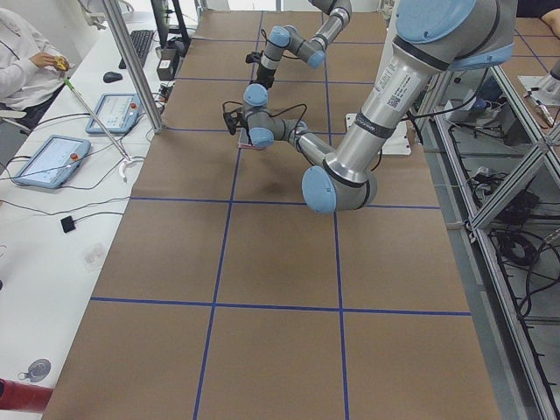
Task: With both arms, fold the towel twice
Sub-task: 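Open both grippers and raise them away from the folded towel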
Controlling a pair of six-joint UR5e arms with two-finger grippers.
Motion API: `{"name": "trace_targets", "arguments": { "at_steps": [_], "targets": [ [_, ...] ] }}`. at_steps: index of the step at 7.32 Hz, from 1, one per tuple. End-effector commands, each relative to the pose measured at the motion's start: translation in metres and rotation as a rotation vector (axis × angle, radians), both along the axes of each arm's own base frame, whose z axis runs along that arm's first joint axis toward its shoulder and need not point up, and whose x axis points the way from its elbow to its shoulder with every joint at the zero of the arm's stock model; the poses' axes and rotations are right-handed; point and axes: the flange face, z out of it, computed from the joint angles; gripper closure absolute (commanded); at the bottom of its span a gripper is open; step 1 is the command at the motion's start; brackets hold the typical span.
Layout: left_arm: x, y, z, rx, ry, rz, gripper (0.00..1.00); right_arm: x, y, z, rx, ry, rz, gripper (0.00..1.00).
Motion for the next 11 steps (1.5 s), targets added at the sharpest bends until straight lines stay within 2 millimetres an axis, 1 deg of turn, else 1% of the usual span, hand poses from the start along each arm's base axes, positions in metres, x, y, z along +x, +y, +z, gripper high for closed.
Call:
{"name": "trace_targets", "arguments": {
  "at_steps": [1, 2, 3, 4, 5, 6, 7, 8, 9, 10, 11],
  "targets": [
    [-0.040, -0.003, 0.016, 0.093, -0.003, 0.099, 0.00, 0.006, 0.008, 0.000, 0.132, 0.011, -0.125, 0.01],
    [-0.067, -0.005, 0.032, 0.121, -0.002, 0.159, 0.00, 0.010, 0.014, 0.013, 0.191, -0.057, -0.157, 0.01],
    [-0.074, -0.007, 0.038, 0.118, -0.006, 0.153, 0.00, 0.014, 0.020, 0.027, 0.245, -0.084, -0.208, 0.01],
    [-0.072, -0.006, 0.044, 0.122, -0.015, 0.159, 0.00, 0.018, 0.023, 0.035, 0.265, -0.094, -0.218, 0.01],
    [-0.076, 0.000, 0.062, 0.189, -0.039, 0.206, 0.00, 0.016, 0.022, 0.039, 0.293, -0.094, -0.231, 0.01],
    [-0.085, 0.003, 0.079, 0.244, -0.050, 0.261, 0.00, 0.011, 0.019, 0.046, 0.328, -0.136, -0.225, 0.01],
    [-0.095, 0.001, 0.086, 0.244, -0.047, 0.275, 0.00, 0.001, 0.012, 0.067, 0.353, -0.182, -0.214, 0.03],
    [-0.095, 0.000, 0.091, 0.237, -0.053, 0.275, 0.00, -0.004, 0.004, 0.070, 0.342, -0.191, -0.197, 0.05],
    [-0.095, 0.001, 0.092, 0.237, -0.053, 0.275, 0.00, -0.009, -0.003, 0.071, 0.311, -0.195, -0.180, 0.06],
    [-0.093, 0.002, 0.092, 0.229, -0.055, 0.273, 0.00, -0.005, -0.010, 0.070, 0.306, -0.196, -0.168, 0.08],
    [-0.087, 0.001, 0.094, 0.222, -0.060, 0.276, 0.00, 0.009, -0.023, 0.067, 0.286, -0.213, -0.179, 0.08]
  ]
}}
